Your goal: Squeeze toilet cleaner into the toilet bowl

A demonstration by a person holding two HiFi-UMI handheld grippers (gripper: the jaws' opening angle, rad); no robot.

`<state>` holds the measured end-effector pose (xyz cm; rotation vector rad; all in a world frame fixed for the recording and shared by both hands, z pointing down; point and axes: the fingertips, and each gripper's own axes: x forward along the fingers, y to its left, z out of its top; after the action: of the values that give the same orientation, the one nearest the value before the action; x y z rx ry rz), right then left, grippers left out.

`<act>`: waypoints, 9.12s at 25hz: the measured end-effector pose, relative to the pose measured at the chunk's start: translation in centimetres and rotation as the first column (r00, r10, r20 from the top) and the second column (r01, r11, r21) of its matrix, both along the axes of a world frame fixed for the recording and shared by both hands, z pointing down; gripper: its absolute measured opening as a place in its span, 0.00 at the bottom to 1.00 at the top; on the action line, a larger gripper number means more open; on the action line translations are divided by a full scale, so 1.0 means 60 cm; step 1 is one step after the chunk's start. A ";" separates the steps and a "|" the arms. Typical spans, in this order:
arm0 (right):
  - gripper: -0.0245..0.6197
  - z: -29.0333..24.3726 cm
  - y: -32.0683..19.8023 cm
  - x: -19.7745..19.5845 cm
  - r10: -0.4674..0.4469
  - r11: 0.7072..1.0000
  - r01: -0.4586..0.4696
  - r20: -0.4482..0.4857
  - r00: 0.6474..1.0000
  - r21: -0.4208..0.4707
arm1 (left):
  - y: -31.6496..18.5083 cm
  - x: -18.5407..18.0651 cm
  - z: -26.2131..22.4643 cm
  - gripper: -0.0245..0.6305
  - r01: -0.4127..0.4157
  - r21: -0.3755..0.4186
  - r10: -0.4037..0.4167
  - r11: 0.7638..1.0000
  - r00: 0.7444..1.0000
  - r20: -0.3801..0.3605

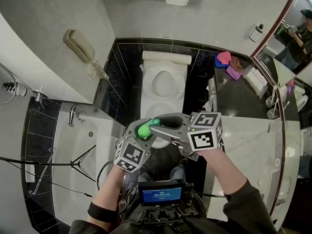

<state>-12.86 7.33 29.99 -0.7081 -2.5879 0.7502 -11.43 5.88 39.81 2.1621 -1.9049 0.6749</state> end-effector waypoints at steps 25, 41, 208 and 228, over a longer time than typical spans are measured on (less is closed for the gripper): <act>0.40 -0.002 0.037 0.048 -0.344 0.790 0.199 0.151 0.927 0.580 | 0.027 0.063 -0.026 0.30 -0.297 0.024 0.298 0.954 0.954 -0.035; 0.24 0.000 0.013 0.026 -0.118 0.985 0.124 -0.061 0.991 0.123 | 0.008 0.017 0.002 0.30 -0.068 -0.030 0.071 0.997 0.991 0.112; 0.28 0.433 -0.608 0.499 0.795 0.524 -0.565 -0.127 0.593 0.638 | -0.244 0.151 0.109 0.30 -0.071 -0.150 0.063 0.986 0.996 -0.056; 0.28 0.136 -0.248 0.235 0.578 0.630 -0.564 0.163 0.800 0.534 | -0.031 -0.006 0.042 0.31 0.060 -0.091 -0.067 0.994 0.995 -0.076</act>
<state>1.23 -7.53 38.17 0.3367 -2.7992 0.0904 -11.77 4.02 42.30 2.0346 -1.8589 0.6395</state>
